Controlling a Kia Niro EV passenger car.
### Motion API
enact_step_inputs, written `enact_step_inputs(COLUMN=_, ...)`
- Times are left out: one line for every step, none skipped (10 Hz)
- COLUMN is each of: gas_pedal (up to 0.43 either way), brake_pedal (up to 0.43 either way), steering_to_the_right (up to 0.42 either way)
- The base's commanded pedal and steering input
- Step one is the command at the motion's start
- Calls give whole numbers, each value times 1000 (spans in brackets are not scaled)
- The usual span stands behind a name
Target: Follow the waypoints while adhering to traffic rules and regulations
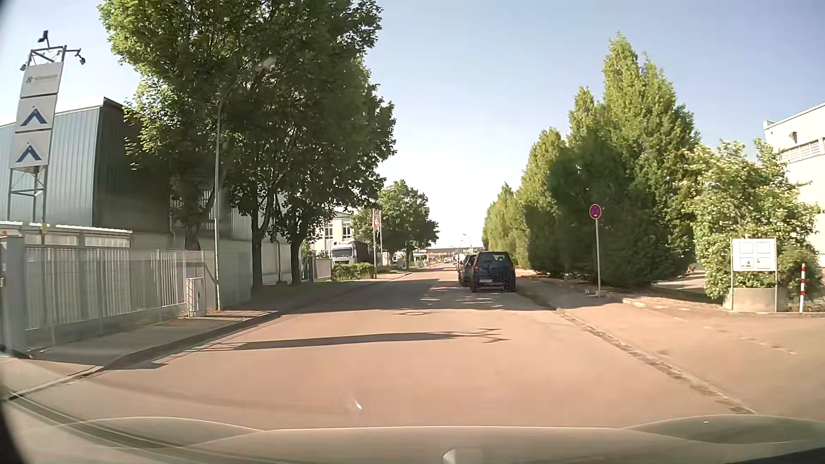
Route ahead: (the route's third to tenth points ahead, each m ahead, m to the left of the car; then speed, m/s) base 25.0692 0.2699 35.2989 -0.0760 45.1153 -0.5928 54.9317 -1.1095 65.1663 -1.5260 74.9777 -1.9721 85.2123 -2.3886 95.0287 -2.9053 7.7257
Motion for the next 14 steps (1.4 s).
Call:
enact_step_inputs(gas_pedal=67, brake_pedal=0, steering_to_the_right=-32)
enact_step_inputs(gas_pedal=67, brake_pedal=0, steering_to_the_right=-28)
enact_step_inputs(gas_pedal=67, brake_pedal=0, steering_to_the_right=-21)
enact_step_inputs(gas_pedal=67, brake_pedal=0, steering_to_the_right=-18)
enact_step_inputs(gas_pedal=67, brake_pedal=0, steering_to_the_right=-18)
enact_step_inputs(gas_pedal=67, brake_pedal=0, steering_to_the_right=-17)
enact_step_inputs(gas_pedal=67, brake_pedal=0, steering_to_the_right=-17)
enact_step_inputs(gas_pedal=67, brake_pedal=0, steering_to_the_right=-18)
enact_step_inputs(gas_pedal=67, brake_pedal=0, steering_to_the_right=-19)
enact_step_inputs(gas_pedal=67, brake_pedal=0, steering_to_the_right=-19)
enact_step_inputs(gas_pedal=67, brake_pedal=0, steering_to_the_right=-19)
enact_step_inputs(gas_pedal=67, brake_pedal=0, steering_to_the_right=-18)
enact_step_inputs(gas_pedal=67, brake_pedal=0, steering_to_the_right=-15)
enact_step_inputs(gas_pedal=67, brake_pedal=0, steering_to_the_right=-11)
